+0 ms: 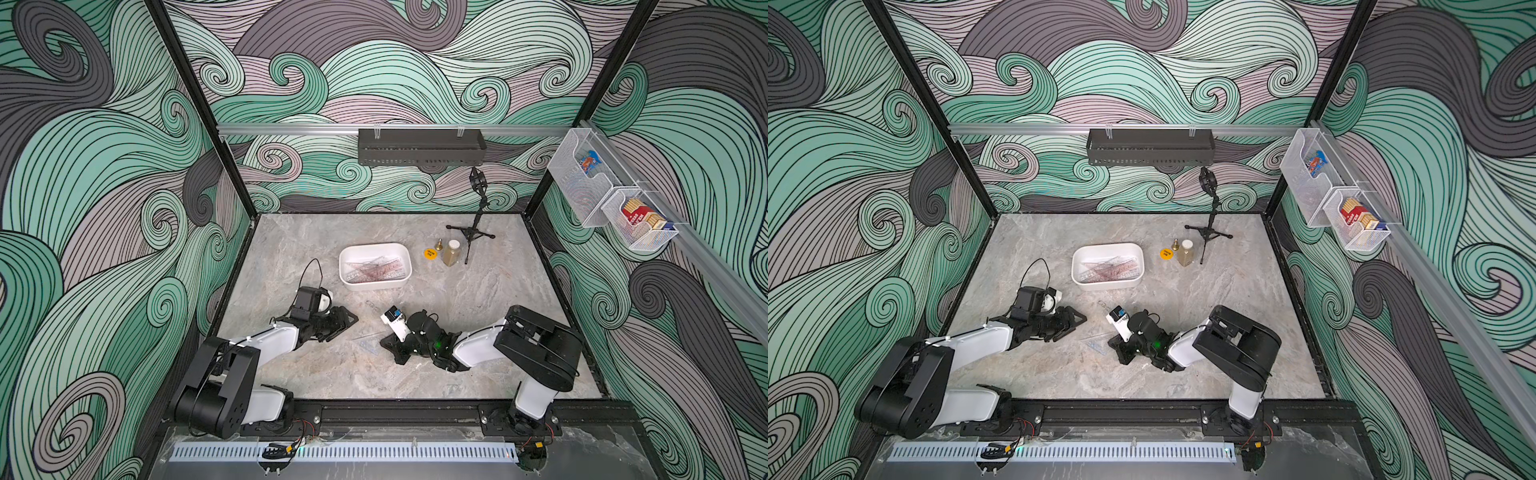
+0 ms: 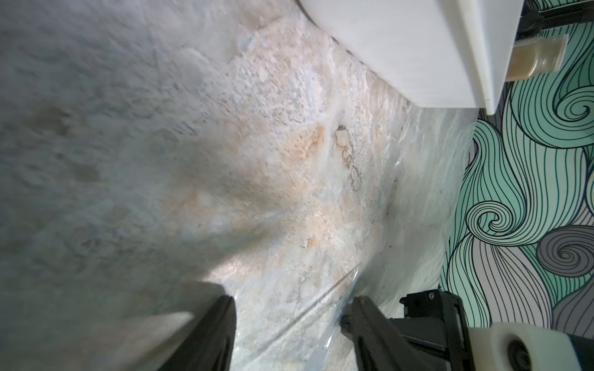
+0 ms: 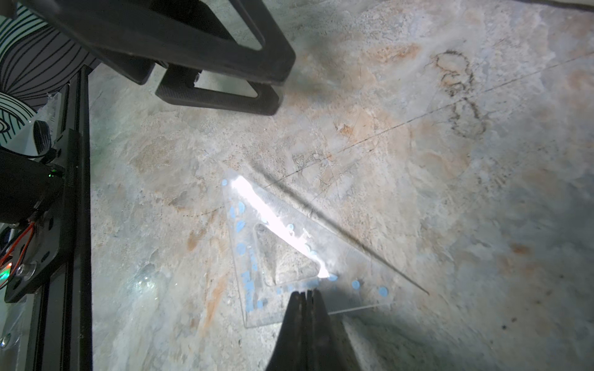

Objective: Put the scattered rulers into the storage box
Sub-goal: Pick up the ruler from the center of the board.

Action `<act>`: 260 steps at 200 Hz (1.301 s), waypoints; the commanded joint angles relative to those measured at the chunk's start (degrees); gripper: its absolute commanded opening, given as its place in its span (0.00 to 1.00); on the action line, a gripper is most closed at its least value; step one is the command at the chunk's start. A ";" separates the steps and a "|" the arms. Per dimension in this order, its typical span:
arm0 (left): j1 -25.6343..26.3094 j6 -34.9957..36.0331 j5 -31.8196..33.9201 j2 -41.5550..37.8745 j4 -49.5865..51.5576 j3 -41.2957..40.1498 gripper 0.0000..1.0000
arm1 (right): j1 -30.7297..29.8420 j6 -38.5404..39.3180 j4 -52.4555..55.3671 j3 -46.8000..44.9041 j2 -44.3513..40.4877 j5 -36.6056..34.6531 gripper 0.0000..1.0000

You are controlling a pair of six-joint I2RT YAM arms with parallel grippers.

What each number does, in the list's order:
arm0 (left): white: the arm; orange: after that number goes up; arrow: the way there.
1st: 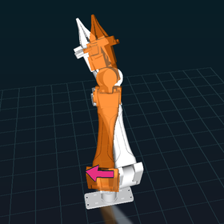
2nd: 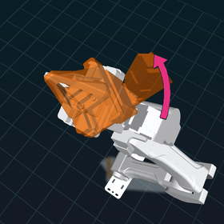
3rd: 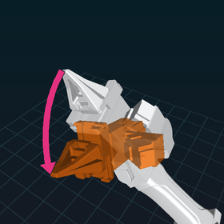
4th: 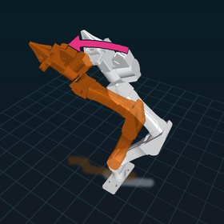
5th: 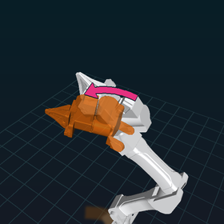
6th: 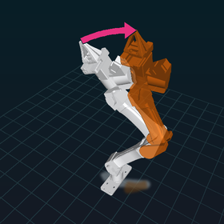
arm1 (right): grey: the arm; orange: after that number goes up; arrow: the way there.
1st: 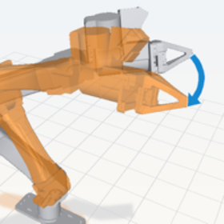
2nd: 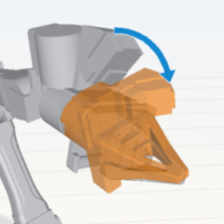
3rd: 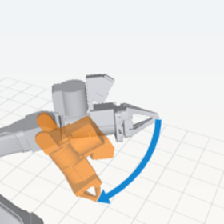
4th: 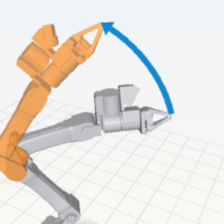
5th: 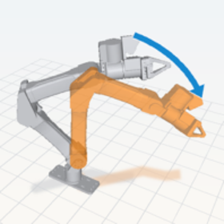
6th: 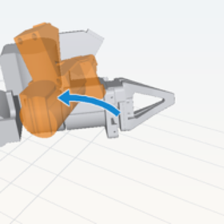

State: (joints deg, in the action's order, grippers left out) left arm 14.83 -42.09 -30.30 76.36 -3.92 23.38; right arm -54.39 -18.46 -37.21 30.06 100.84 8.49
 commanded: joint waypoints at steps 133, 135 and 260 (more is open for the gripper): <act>4.57 -5.10 -5.24 -1.35 -5.61 -7.29 0.46 | 0.86 -0.70 -0.16 -0.57 2.79 2.03 0.00; 4.65 -5.22 -5.28 -1.33 -5.78 -7.29 0.45 | 0.89 -0.66 -0.15 -0.59 2.81 2.04 0.00; 6.28 -7.43 -7.98 -1.91 -10.14 -7.42 0.02 | 1.25 -1.19 -0.23 -0.62 2.36 2.78 0.00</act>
State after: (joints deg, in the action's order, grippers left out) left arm 20.71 -49.52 -37.78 74.74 -14.41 15.64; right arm -53.56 -18.90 -40.36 29.87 102.39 10.74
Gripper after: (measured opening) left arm 0.071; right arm 0.050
